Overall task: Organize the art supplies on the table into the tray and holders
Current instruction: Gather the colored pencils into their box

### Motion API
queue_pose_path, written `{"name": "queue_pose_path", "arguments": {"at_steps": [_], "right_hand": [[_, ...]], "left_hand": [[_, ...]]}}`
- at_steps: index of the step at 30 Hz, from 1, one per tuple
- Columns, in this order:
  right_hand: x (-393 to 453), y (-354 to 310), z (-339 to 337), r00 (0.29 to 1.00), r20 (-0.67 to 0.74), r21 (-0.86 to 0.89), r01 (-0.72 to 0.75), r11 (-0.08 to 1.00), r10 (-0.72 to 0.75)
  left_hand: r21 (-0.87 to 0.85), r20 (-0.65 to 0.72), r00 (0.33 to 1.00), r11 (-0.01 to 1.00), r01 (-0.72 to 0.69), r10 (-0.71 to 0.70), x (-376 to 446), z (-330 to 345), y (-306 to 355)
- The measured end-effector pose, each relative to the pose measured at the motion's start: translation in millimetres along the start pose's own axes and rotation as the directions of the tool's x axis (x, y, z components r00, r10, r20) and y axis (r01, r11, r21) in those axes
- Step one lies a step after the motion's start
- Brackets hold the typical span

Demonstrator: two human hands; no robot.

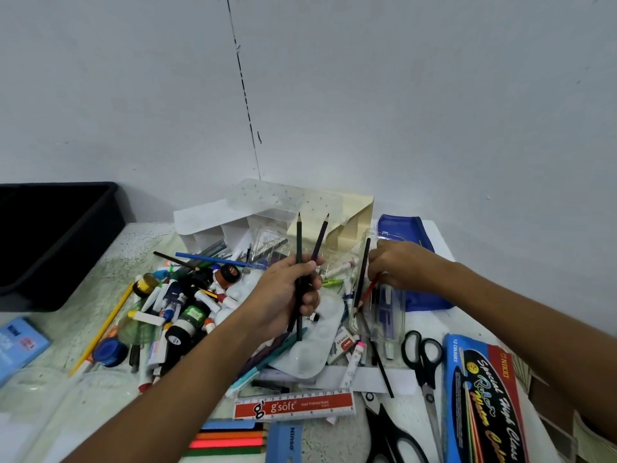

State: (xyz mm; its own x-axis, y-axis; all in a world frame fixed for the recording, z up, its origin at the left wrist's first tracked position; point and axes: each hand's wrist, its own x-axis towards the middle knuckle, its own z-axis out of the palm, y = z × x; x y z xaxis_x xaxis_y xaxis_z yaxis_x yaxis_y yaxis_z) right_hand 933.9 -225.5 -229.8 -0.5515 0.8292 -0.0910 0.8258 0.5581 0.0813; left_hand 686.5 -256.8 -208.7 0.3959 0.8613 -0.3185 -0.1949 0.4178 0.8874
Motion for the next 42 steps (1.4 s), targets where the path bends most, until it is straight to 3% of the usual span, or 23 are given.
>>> {"name": "queue_pose_path", "arguments": {"at_steps": [2, 4, 7, 9, 11, 14, 17, 20, 22, 23, 24, 28, 33, 42], "right_hand": [[-5, 3, -2, 0.994, -0.107, 0.064, -0.014, 0.998, 0.021], [-11, 4, -10, 0.955, -0.262, 0.325, -0.048, 0.945, 0.138], [-16, -7, -34, 0.79, -0.423, 0.742, 0.021, 0.67, 0.444], [-16, -20, -52, 0.723, -0.338, 0.924, 0.132, 0.359, 0.603], [-13, -32, -61, 0.767, -0.139, 0.99, 0.097, 0.1, 0.626], [-5, -48, -57, 0.826, 0.015, 1.0, -0.019, 0.001, 0.563], [0, -57, -54, 0.822, -0.001, 0.999, -0.022, 0.032, 0.57], [3, -51, -51, 0.801, -0.081, 0.99, -0.002, 0.138, 0.594], [3, -39, -40, 0.775, -0.228, 0.888, -0.084, 0.453, 0.59], [2, -32, -31, 0.792, -0.271, 0.766, -0.168, 0.621, 0.548], [0, -25, -20, 0.827, -0.258, 0.65, -0.233, 0.723, 0.499], [-10, -20, 15, 0.951, -0.105, 0.382, -0.231, 0.895, 0.29], [-13, -24, 24, 0.96, -0.21, 0.17, -0.152, 0.974, 0.187], [-11, -19, 28, 0.955, -0.289, 0.085, -0.051, 0.995, 0.074]], "left_hand": [[-0.003, 0.001, 1.0, 1.0, -0.012, 0.012, -1, 1, 0], [-0.043, 0.006, 1.0, 0.999, -0.021, 0.021, -2, 3, 2], [-0.096, 0.026, 0.999, 0.995, -0.028, 0.031, 0, 7, 3], [-0.091, 0.04, 0.999, 0.996, -0.021, 0.025, 2, 12, 3], [-0.055, 0.054, 0.998, 0.998, -0.014, 0.017, 4, 18, 2], [-0.039, 0.098, 0.995, 0.999, 0.002, 0.002, 5, 29, 2], [-0.06, 0.168, 0.986, 0.998, 0.023, -0.013, 3, 36, 0], [-0.08, 0.137, 0.99, 0.996, 0.028, -0.016, 1, 35, -1], [-0.109, 0.115, 0.993, 0.994, 0.032, -0.019, 1, 31, -2], [-0.119, 0.109, 0.994, 0.992, 0.033, -0.02, 1, 28, -2], [-0.123, 0.102, 0.994, 0.992, 0.036, -0.024, 1, 26, -2], [-0.115, 0.098, 0.995, 0.993, 0.04, -0.029, 0, 20, -1], [-0.109, 0.077, 0.997, 0.993, 0.038, -0.03, -2, 19, -1], [-0.117, 0.061, 0.997, 0.992, 0.042, -0.035, -5, 14, -2]]}}
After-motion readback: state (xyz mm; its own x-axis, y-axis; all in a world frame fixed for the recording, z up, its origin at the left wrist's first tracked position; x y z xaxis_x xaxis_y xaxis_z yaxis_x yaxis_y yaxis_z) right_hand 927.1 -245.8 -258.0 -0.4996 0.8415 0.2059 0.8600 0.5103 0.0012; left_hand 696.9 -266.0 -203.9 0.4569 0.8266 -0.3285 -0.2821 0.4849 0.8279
